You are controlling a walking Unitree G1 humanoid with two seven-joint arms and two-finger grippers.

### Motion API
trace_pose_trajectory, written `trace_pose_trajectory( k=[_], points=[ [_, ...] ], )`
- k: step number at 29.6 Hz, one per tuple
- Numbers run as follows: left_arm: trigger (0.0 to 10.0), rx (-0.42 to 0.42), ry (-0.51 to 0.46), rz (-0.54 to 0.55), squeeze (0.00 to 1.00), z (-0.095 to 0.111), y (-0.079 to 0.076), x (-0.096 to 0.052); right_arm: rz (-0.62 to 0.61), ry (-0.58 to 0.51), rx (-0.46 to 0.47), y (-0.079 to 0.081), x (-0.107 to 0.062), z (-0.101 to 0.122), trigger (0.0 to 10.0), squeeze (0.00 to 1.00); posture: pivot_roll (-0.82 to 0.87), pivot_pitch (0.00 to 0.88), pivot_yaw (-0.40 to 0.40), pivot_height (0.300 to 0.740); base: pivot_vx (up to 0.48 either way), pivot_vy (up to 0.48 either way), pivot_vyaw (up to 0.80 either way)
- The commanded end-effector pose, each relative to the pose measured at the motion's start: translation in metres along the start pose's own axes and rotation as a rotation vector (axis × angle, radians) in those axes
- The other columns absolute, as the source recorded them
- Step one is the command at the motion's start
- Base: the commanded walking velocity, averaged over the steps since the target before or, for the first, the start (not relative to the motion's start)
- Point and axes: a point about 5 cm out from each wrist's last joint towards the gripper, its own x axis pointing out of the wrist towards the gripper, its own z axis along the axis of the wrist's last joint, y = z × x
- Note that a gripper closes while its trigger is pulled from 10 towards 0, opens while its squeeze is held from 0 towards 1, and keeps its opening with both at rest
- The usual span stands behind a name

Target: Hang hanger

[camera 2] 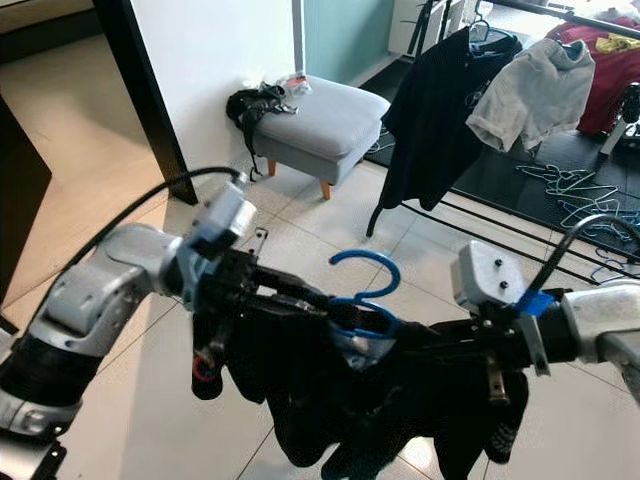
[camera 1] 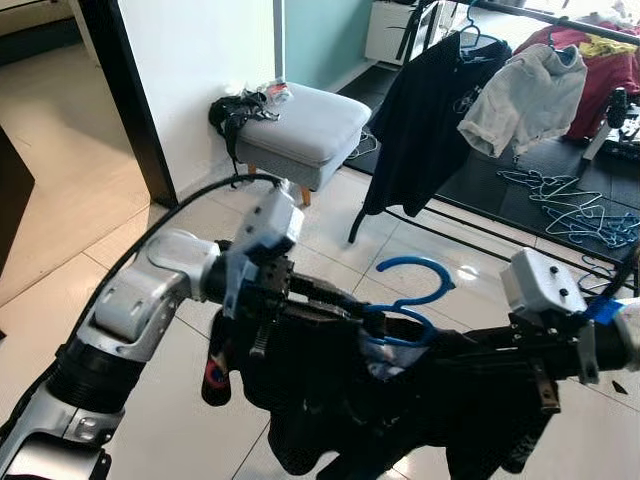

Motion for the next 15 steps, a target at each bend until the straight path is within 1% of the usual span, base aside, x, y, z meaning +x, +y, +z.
trace_pose_trajectory(
  k=[1, 5, 6, 7, 8, 9, 10, 11, 12, 13, 14, 15],
  points=[
    [10.0, -0.013, -0.004, -0.024, 1.00, 0.000, -0.003, -0.001, -0.005, -0.008, -0.019, 0.000, 0.002, 0.002, 0.0, 0.00, -0.06, 0.125, -0.033, 0.740, 0.000, 0.000, 0.00],
    [10.0, -0.017, -0.009, 0.012, 1.00, -0.002, 0.001, -0.003, -0.022, -0.009, -0.010, -0.001, 0.003, 0.000, 0.0, 0.00, -0.06, 0.125, -0.033, 0.740, 0.000, 0.000, 0.00],
    [10.0, -0.021, -0.009, 0.057, 1.00, -0.005, 0.006, -0.007, -0.038, -0.009, 0.003, -0.001, 0.004, -0.003, 0.0, 0.00, -0.06, 0.125, -0.033, 0.740, 0.000, 0.000, 0.00],
    [10.0, -0.021, -0.009, 0.057, 1.00, -0.005, 0.006, -0.007, -0.038, -0.009, 0.003, -0.001, 0.004, -0.003, 0.0, 0.00, -0.06, 0.125, -0.033, 0.740, 0.000, 0.000, 0.00],
    [10.0, -0.019, -0.003, 0.124, 1.00, -0.008, 0.013, -0.013, -0.065, -0.003, 0.019, -0.003, 0.004, -0.007, 0.0, 0.00, -0.07, 0.129, -0.037, 0.740, 0.000, 0.000, 0.00],
    [10.0, -0.019, -0.003, 0.124, 1.00, -0.008, 0.013, -0.013, -0.065, -0.003, 0.019, -0.003, 0.004, -0.007, 0.0, 0.00, -0.07, 0.129, -0.037, 0.740, 0.000, 0.000, 0.00],
    [10.0, -0.020, 0.006, 0.190, 1.00, -0.012, 0.020, -0.020, -0.095, 0.004, 0.036, -0.005, 0.005, -0.011, 0.0, 0.00, -0.07, 0.129, -0.037, 0.740, 0.000, 0.000, 0.00],
    [10.0, -0.014, 0.023, 0.295, 1.00, -0.017, 0.029, -0.030, -0.146, 0.006, 0.069, -0.008, 0.005, -0.017, 0.0, 0.00, -0.07, 0.132, -0.035, 0.740, 0.000, 0.000, 0.00],
    [10.0, -0.014, 0.023, 0.295, 1.00, -0.017, 0.029, -0.030, -0.146, 0.006, 0.069, -0.008, 0.005, -0.017, 0.0, 0.00, -0.07, 0.132, -0.035, 0.740, 0.000, 0.000, 0.00],
    [10.0, -0.017, 0.060, 0.433, 1.00, -0.024, 0.038, -0.045, -0.222, 0.021, 0.112, -0.013, 0.005, -0.027, 0.0, 0.00, -0.07, 0.136, -0.033, 0.740, 0.000, 0.000, 0.00],
    [10.0, -0.017, 0.060, 0.433, 1.00, -0.024, 0.038, -0.045, -0.222, 0.021, 0.112, -0.013, 0.005, -0.027, 0.0, 0.00, -0.07, 0.136, -0.033, 0.740, 0.000, 0.000, 0.00],
    [10.0, -0.042, 0.076, 0.616, 1.00, -0.032, 0.047, -0.065, -0.348, 0.033, 0.184, -0.021, 0.003, -0.042, 0.0, 0.00, -0.08, 0.140, -0.035, 0.740, 0.000, 0.000, 0.00]
  ],
)
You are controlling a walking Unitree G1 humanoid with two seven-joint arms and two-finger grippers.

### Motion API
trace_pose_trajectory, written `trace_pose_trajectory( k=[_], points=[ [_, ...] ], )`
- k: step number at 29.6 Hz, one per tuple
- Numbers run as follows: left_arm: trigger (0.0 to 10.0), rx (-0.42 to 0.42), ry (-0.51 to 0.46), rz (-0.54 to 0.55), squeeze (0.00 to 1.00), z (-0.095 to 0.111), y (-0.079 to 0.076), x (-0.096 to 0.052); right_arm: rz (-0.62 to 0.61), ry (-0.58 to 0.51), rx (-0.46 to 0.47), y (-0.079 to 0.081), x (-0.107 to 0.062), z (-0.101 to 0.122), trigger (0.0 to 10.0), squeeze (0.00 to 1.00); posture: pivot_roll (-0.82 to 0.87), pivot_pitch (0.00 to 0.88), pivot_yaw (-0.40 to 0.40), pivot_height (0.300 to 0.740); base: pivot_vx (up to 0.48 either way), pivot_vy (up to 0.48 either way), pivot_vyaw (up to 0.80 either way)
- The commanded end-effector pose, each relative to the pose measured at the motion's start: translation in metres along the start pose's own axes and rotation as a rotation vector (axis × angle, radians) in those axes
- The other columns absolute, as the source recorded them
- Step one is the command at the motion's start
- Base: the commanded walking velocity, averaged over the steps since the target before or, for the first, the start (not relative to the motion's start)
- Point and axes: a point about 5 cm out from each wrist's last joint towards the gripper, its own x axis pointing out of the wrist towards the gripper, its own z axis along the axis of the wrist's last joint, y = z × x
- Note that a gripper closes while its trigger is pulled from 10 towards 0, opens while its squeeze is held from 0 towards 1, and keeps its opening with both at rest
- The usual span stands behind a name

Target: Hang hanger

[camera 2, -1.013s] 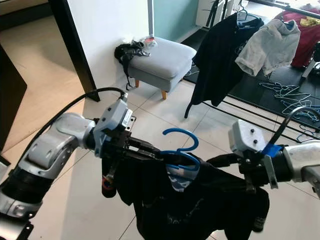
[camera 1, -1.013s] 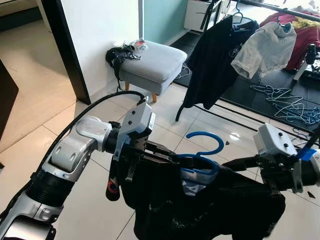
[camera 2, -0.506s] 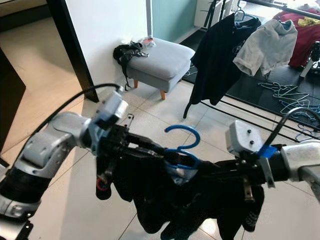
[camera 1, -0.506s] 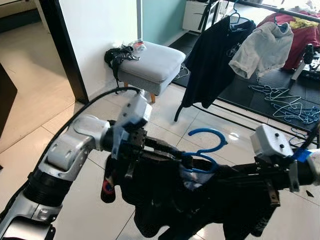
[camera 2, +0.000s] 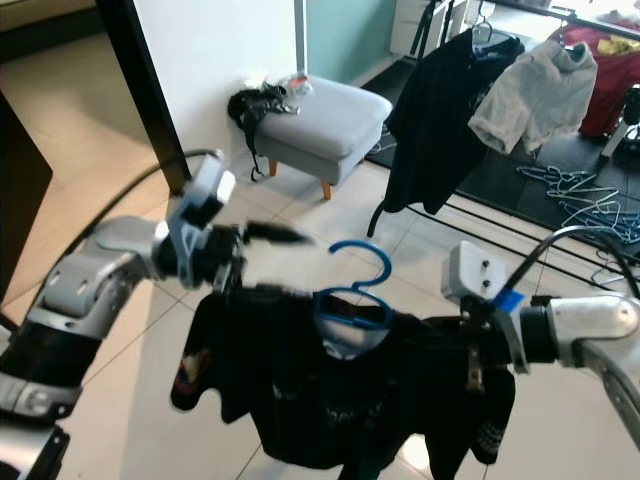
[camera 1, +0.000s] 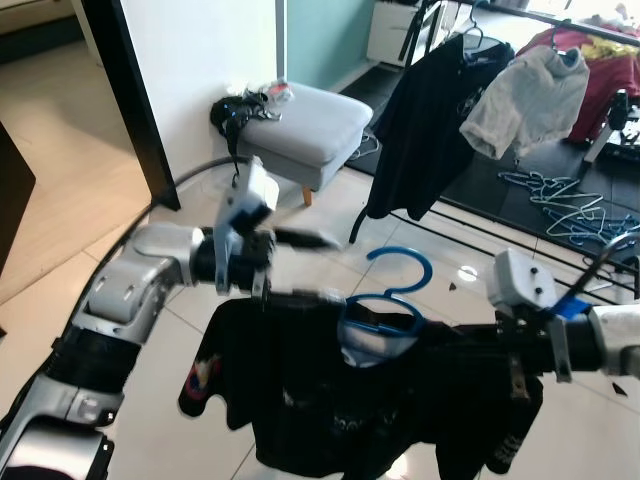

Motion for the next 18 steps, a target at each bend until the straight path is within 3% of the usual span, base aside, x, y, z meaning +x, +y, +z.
trace_pose_trajectory(
  k=[1, 2, 3, 4, 5, 6, 8, 9, 10, 11, 12, 13, 14, 15, 16, 17, 18],
  points=[
    [10.0, -0.019, 0.031, 0.168, 1.00, -0.010, 0.014, -0.013, -0.119, 0.023, 0.068, -0.008, 0.000, -0.014, 0.0, 0.00, -0.08, 0.140, -0.035, 0.740, 0.000, 0.000, 0.00],
    [10.0, -0.048, 0.048, 0.332, 1.00, -0.020, 0.025, -0.028, -0.250, 0.043, 0.127, -0.017, -0.002, -0.029, 0.0, 0.00, -0.08, 0.143, -0.035, 0.740, 0.000, 0.000, 0.00],
    [10.0, -0.048, 0.048, 0.332, 1.00, -0.020, 0.025, -0.028, -0.250, 0.043, 0.127, -0.017, -0.002, -0.029, 0.0, 0.00, -0.08, 0.143, -0.035, 0.740, 0.000, 0.000, 0.00],
    [10.0, -0.087, 0.079, 0.526, 1.00, -0.034, 0.034, -0.044, -0.402, 0.045, 0.200, -0.026, -0.005, -0.044, 0.0, 0.00, -0.08, 0.146, -0.034, 0.740, 0.000, 0.000, 0.00],
    [10.0, -0.087, 0.079, 0.526, 1.00, -0.034, 0.034, -0.044, -0.402, 0.045, 0.200, -0.026, -0.005, -0.044, 0.0, 0.00, -0.08, 0.146, -0.034, 0.740, 0.000, 0.000, 0.00],
    [10.0, -0.148, 0.138, 0.799, 1.00, -0.056, 0.040, -0.065, -0.630, 0.030, 0.332, -0.036, -0.012, -0.064, 0.0, 0.00, -0.08, 0.147, -0.034, 0.740, 0.000, 0.000, 0.00],
    [10.0, -0.148, 0.138, 0.799, 1.00, -0.056, 0.040, -0.065, -0.630, 0.030, 0.332, -0.036, -0.012, -0.064, 0.0, 0.00, -0.08, 0.147, -0.034, 0.740, 0.000, 0.000, 0.00],
    [10.0, -0.163, 0.183, 0.890, 1.00, -0.068, 0.037, -0.072, -0.745, 0.007, 0.407, -0.040, -0.016, -0.073, 0.0, 0.00, -0.08, 0.150, -0.033, 0.740, 0.000, 0.000, 0.00],
    [10.0, -0.187, 0.219, 0.950, 0.00, -0.080, 0.028, -0.073, -0.861, -0.019, 0.470, -0.041, -0.019, -0.082, 0.0, 0.00, -0.07, 0.152, -0.034, 0.740, 0.000, 0.000, 0.00],
    [10.0, -0.187, 0.219, 0.950, 0.00, -0.080, 0.028, -0.073, -0.861, -0.019, 0.470, -0.041, -0.019, -0.082, 0.0, 0.00, -0.07, 0.152, -0.034, 0.740, 0.000, 0.000, 0.00],
    [10.0, -0.222, 0.242, 0.976, 0.00, -0.092, 0.015, -0.069, -1.013, -0.077, 0.525, -0.041, -0.023, -0.088, 0.0, 0.00, -0.07, 0.153, -0.036, 0.740, 0.000, 0.000, 0.00],
    [10.0, -0.280, 0.230, 0.982, 0.00, -0.106, -0.007, -0.059, -1.148, -0.176, 0.574, -0.032, -0.020, -0.092, 10.0, 0.00, -0.08, 0.154, -0.043, 0.740, 0.000, 0.000, 0.00],
    [10.0, -0.322, 0.213, 0.986, 0.00, -0.113, -0.022, -0.053, -1.235, -0.241, 0.607, -0.025, -0.019, -0.094, 10.0, 0.00, -0.08, 0.154, -0.043, 0.740, 0.000, 0.000, 0.00],
    [10.0, -0.322, 0.213, 0.986, 0.00, -0.113, -0.022, -0.053, -1.235, -0.241, 0.607, -0.025, -0.019, -0.094, 10.0, 0.00, -0.08, 0.154, -0.043, 0.740, 0.000, 0.000, 0.00],
    [10.0, -0.364, 0.186, 1.001, 0.00, -0.119, -0.036, -0.047, -1.265, -0.286, 0.657, -0.013, -0.010, -0.098, 10.0, 0.00, -0.08, 0.153, -0.047, 0.740, 0.000, 0.000, 0.00],
    [10.0, -0.377, 0.179, 1.021, 0.00, -0.126, -0.047, -0.043, -1.281, -0.261, 0.675, -0.002, 0.002, -0.103, 10.0, 0.00, -0.08, 0.153, -0.047, 0.740, 0.304, 0.000, 0.00],
    [10.0, -0.377, 0.179, 1.021, 0.00, -0.126, -0.047, -0.043, -1.281, -0.261, 0.675, -0.002, 0.002, -0.103, 10.0, 0.00, -0.08, 0.153, -0.047, 0.740, 0.304, 0.000, 0.00]
  ],
)
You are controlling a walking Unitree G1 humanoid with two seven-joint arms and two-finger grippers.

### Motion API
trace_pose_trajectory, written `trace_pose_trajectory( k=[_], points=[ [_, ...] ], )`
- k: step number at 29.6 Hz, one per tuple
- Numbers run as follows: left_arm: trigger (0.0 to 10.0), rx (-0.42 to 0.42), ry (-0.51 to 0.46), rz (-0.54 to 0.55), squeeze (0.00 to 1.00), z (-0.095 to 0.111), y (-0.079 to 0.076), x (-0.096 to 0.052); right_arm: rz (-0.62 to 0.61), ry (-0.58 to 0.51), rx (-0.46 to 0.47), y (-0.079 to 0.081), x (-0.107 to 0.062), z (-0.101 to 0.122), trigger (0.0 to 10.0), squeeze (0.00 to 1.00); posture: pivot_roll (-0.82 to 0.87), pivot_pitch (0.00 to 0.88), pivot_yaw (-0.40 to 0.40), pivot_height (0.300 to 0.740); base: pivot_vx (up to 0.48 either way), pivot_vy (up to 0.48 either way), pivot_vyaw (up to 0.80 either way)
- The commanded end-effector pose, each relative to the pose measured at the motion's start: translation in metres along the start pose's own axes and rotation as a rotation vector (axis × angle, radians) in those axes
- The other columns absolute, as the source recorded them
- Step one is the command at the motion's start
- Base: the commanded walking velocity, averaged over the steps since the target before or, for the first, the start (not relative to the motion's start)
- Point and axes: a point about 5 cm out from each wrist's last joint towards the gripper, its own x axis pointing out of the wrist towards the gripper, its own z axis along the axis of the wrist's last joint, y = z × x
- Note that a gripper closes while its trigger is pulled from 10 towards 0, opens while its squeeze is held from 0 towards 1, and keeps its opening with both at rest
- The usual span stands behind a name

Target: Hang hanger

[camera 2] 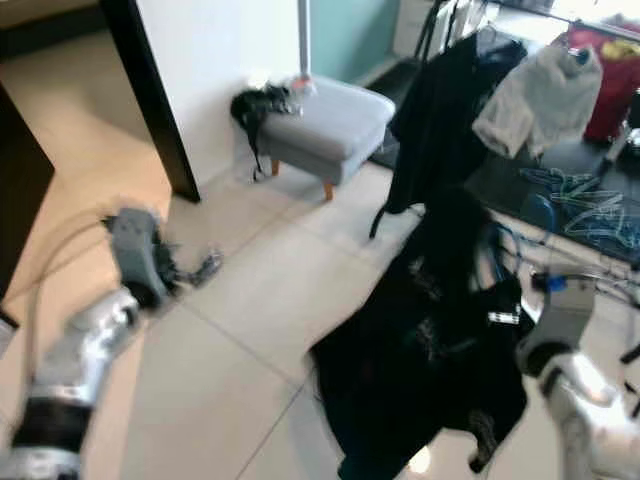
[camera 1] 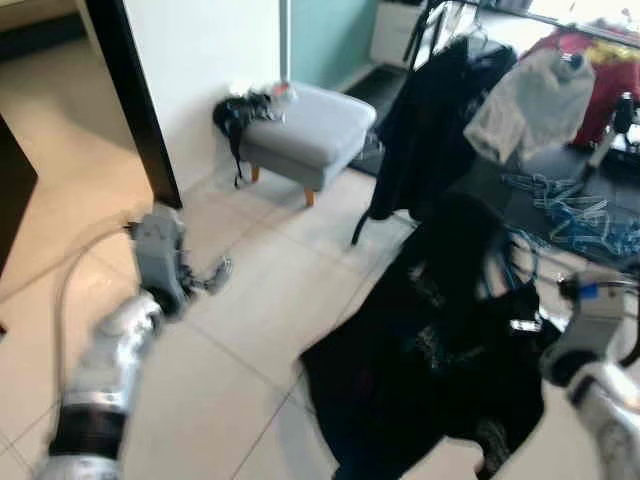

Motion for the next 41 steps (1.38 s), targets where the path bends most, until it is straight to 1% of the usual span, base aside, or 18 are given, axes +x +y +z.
trace_pose_trajectory(
  k=[1, 2, 3, 5, 8, 10, 17, 24, 27, 28, 29, 31, 34, 35, 37, 39, 40, 41],
  points=[
    [10.0, 0.025, -0.071, 0.050, 0.00, 0.007, -0.002, -0.002, -0.038, -0.048, -0.047, 0.004, -0.007, -0.001, 10.0, 0.00, -0.08, 0.150, -0.047, 0.740, 0.420, 0.000, 0.00],
    [10.0, 0.025, -0.071, 0.050, 0.00, 0.007, -0.002, -0.002, -0.038, -0.048, -0.047, 0.004, -0.007, -0.001, 10.0, 0.00, -0.08, 0.150, -0.047, 0.740, 0.420, 0.000, 0.00],
    [10.0, 0.000, -0.094, 0.086, 0.00, 0.007, 0.001, 0.000, -0.052, -0.070, -0.068, 0.006, -0.005, 0.001, 10.0, 0.00, -0.08, 0.146, -0.047, 0.740, 0.480, 0.000, 0.00],
    [10.0, -0.045, -0.108, 0.126, 0.00, 0.009, 0.008, 0.007, -0.096, -0.070, -0.014, -0.003, 0.001, 0.001, 10.0, 0.00, -0.08, 0.132, -0.046, 0.740, 0.480, 0.000, 0.00],
    [10.0, -0.039, -0.107, 0.115, 0.00, 0.009, 0.006, 0.010, -0.104, -0.066, -0.002, -0.005, 0.003, 0.001, 10.0, 0.00, -0.08, 0.128, -0.046, 0.740, 0.480, 0.000, -0.55],
    [10.0, -0.012, -0.105, 0.101, 0.00, 0.009, 0.000, 0.012, -0.108, -0.064, -0.003, -0.002, 0.004, 0.000, 10.0, 0.00, -0.09, 0.122, -0.044, 0.740, 0.480, 0.000, -0.79],
    [10.0, -0.021, -0.101, 0.112, 0.00, 0.010, -0.006, 0.010, -0.142, -0.093, -0.001, 0.001, 0.004, 0.002, 10.0, 0.00, -0.10, 0.116, -0.035, 0.740, 0.480, 0.000, -0.79],
    [10.0, -0.012, -0.124, 0.139, 0.00, 0.011, -0.006, 0.012, -0.153, -0.111, -0.008, 0.002, 0.005, 0.003, 10.0, 0.00, -0.10, 0.119, -0.042, 0.740, 0.480, 0.000, -0.79],
    [10.0, 0.000, -0.125, 0.156, 0.00, 0.012, -0.005, 0.012, -0.135, -0.114, -0.016, 0.004, 0.006, 0.004, 10.0, 0.00, -0.10, 0.123, -0.041, 0.740, 0.480, 0.000, -0.53],
    [10.0, 0.012, -0.124, 0.172, 0.00, 0.014, -0.004, 0.013, -0.099, -0.122, -0.033, 0.009, 0.008, 0.005, 10.0, 0.00, -0.09, 0.127, -0.036, 0.740, 0.480, 0.000, 0.00],
    [10.0, 0.012, -0.124, 0.172, 0.00, 0.014, -0.004, 0.013, -0.099, -0.122, -0.033, 0.009, 0.008, 0.005, 10.0, 0.00, -0.09, 0.127, -0.036, 0.740, 0.480, 0.000, 0.00],
    [10.0, 0.018, -0.123, 0.197, 0.00, 0.016, 0.000, 0.015, -0.016, -0.146, -0.050, 0.019, 0.009, 0.011, 10.0, 0.00, -0.09, 0.132, -0.026, 0.740, 0.480, 0.000, 0.00],
    [10.0, 0.019, -0.122, 0.212, 0.00, 0.018, 0.001, 0.016, 0.025, -0.162, -0.054, 0.024, 0.009, 0.014, 10.0, 0.00, -0.09, 0.132, -0.026, 0.740, 0.480, 0.000, 0.00],
    [10.0, 0.019, -0.123, 0.220, 0.00, 0.019, 0.003, 0.016, 0.071, -0.176, -0.076, 0.029, 0.009, 0.018, 10.0, 0.00, -0.09, 0.140, -0.020, 0.740, 0.480, 0.000, 0.00],
    [10.0, 0.019, -0.124, 0.225, 0.00, 0.020, 0.004, 0.017, 0.105, -0.188, -0.098, 0.033, 0.009, 0.022, 10.0, 0.00, -0.09, 0.141, -0.019, 0.740, 0.480, 0.000, 0.00],
    [10.0, 0.018, -0.127, 0.227, 0.00, 0.021, 0.005, 0.018, 0.121, -0.206, -0.090, 0.036, 0.010, 0.028, 10.0, 0.00, -0.09, 0.146, -0.019, 0.740, 0.480, 0.000, 0.00],
    [10.0, 0.019, -0.131, 0.228, 0.00, 0.023, 0.005, 0.018, 0.128, -0.229, -0.084, 0.038, 0.012, 0.036, 10.0, 0.00, -0.09, 0.149, -0.018, 0.740, 0.480, 0.000, 0.00],
    [10.0, 0.019, -0.131, 0.228, 0.00, 0.023, 0.005, 0.018, 0.128, -0.229, -0.084, 0.038, 0.012, 0.036, 10.0, 0.00, -0.09, 0.149, -0.018, 0.740, 0.480, 0.000, 0.00]
  ],
)
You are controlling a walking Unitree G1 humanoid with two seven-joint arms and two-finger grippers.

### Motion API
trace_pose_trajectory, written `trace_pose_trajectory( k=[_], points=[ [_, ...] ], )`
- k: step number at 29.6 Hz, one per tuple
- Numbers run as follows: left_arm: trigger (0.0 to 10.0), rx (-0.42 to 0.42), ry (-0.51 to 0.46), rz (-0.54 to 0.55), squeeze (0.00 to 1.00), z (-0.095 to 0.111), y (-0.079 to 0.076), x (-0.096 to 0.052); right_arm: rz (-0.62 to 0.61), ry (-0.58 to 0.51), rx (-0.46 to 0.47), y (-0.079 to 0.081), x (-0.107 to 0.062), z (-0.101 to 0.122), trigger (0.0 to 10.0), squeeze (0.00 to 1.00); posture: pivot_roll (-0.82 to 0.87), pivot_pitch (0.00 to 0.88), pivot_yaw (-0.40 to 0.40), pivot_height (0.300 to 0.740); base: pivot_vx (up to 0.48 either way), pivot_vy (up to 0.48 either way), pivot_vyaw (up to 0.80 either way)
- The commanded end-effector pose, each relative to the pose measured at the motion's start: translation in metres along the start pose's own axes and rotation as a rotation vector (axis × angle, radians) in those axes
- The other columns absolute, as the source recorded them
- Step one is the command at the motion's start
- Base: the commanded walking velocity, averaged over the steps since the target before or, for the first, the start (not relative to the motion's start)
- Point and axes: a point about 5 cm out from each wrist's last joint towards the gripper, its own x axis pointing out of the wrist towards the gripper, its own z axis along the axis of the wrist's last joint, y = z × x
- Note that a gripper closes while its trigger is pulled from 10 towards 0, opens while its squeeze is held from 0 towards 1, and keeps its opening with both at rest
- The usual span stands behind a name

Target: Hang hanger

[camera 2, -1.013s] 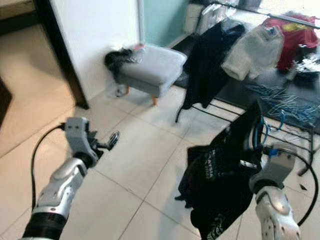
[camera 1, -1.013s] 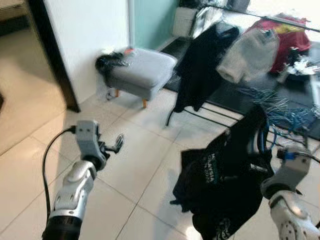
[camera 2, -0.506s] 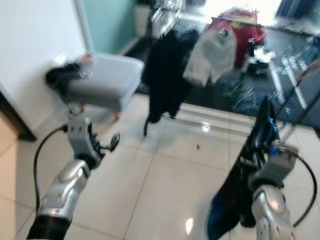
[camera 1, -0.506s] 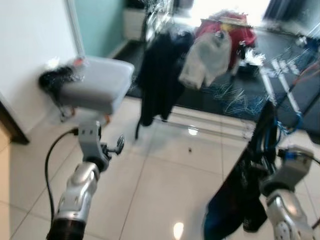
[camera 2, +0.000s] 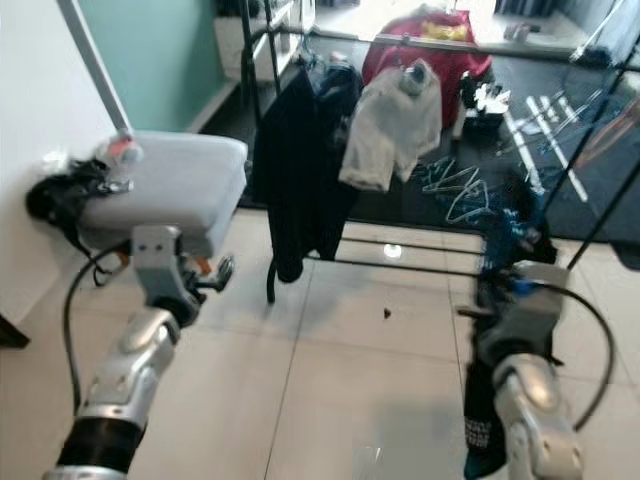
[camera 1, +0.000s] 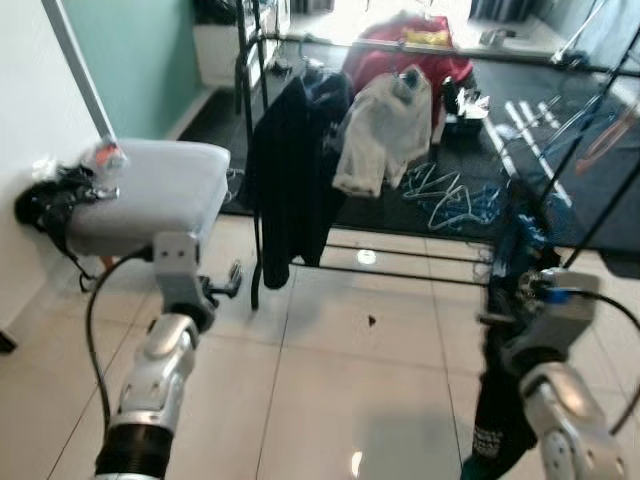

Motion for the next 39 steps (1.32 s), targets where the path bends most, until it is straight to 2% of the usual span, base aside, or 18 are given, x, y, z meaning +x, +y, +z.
trace_pose_trajectory(
  k=[1, 5, 7, 12, 13, 16, 18, 21, 25, 29, 35, 39],
  points=[
    [10.0, 0.014, 0.016, -0.014, 0.00, -0.002, -0.003, 0.002, -0.019, -0.068, -0.004, -0.006, 0.004, 0.019, 10.0, 0.00, -0.09, 0.152, -0.014, 0.740, 0.480, 0.000, 0.00],
    [10.0, 0.023, 0.010, -0.026, 0.00, -0.001, -0.004, 0.002, -0.054, -0.071, -0.016, -0.011, 0.009, 0.026, 10.0, 0.00, -0.09, 0.153, -0.013, 0.740, 0.480, 0.000, 0.00],
    [10.0, 0.035, 0.005, -0.038, 0.00, 0.000, -0.006, 0.003, -0.089, -0.068, -0.029, -0.015, 0.013, 0.031, 10.0, 0.00, -0.08, 0.154, -0.014, 0.740, 0.480, 0.000, -0.77],
    [10.0, 0.041, 0.006, -0.051, 0.00, -0.001, -0.008, 0.003, -0.086, -0.085, -0.020, -0.014, 0.016, 0.036, 10.0, 0.00, -0.08, 0.157, -0.013, 0.740, 0.480, 0.000, -0.78],
    [10.0, 0.040, 0.008, -0.049, 0.00, -0.001, -0.008, 0.004, -0.066, -0.090, -0.001, -0.011, 0.018, 0.037, 10.0, 0.00, -0.08, 0.158, -0.011, 0.740, 0.480, 0.000, 0.00],
    [10.0, 0.040, 0.011, -0.045, 0.00, -0.002, -0.007, 0.004, 0.001, -0.089, -0.049, 0.000, 0.020, 0.039, 10.0, 0.00, -0.08, 0.160, -0.008, 0.740, 0.480, 0.000, 0.00],
    [10.0, 0.041, 0.012, -0.045, 0.00, -0.002, -0.007, 0.004, 0.017, -0.090, -0.046, 0.004, 0.021, 0.040, 10.0, 0.00, -0.08, 0.160, -0.009, 0.740, 0.480, 0.000, 0.00],
    [10.0, 0.042, 0.015, -0.047, 0.00, -0.002, -0.006, 0.005, 0.009, -0.089, -0.025, 0.006, 0.024, 0.043, 10.0, 0.00, -0.08, 0.160, -0.010, 0.740, 0.480, 0.000, 0.00],
    [10.0, 0.044, 0.018, -0.048, 0.00, -0.002, -0.005, 0.005, -0.052, -0.058, 0.011, -0.002, 0.028, 0.041, 10.0, 0.00, -0.08, 0.159, -0.011, 0.740, 0.480, 0.000, -0.78],
    [10.0, 0.040, 0.020, -0.047, 0.00, -0.002, -0.004, 0.006, -0.052, -0.058, 0.028, -0.004, 0.028, 0.041, 10.0, 0.00, -0.08, 0.160, -0.013, 0.740, 0.480, 0.000, -0.76],
    [10.0, 0.040, 0.021, -0.046, 0.00, -0.002, -0.004, 0.006, -0.031, -0.060, 0.050, -0.001, 0.026, 0.042, 10.0, 0.00, -0.08, 0.162, -0.011, 0.740, 0.480, 0.000, 0.00],
    [10.0, 0.038, 0.021, -0.049, 0.00, -0.002, -0.005, 0.006, -0.069, -0.063, 0.067, -0.005, 0.027, 0.044, 10.0, 0.00, -0.08, 0.162, -0.010, 0.740, 0.480, 0.000, 0.00]
  ],
)
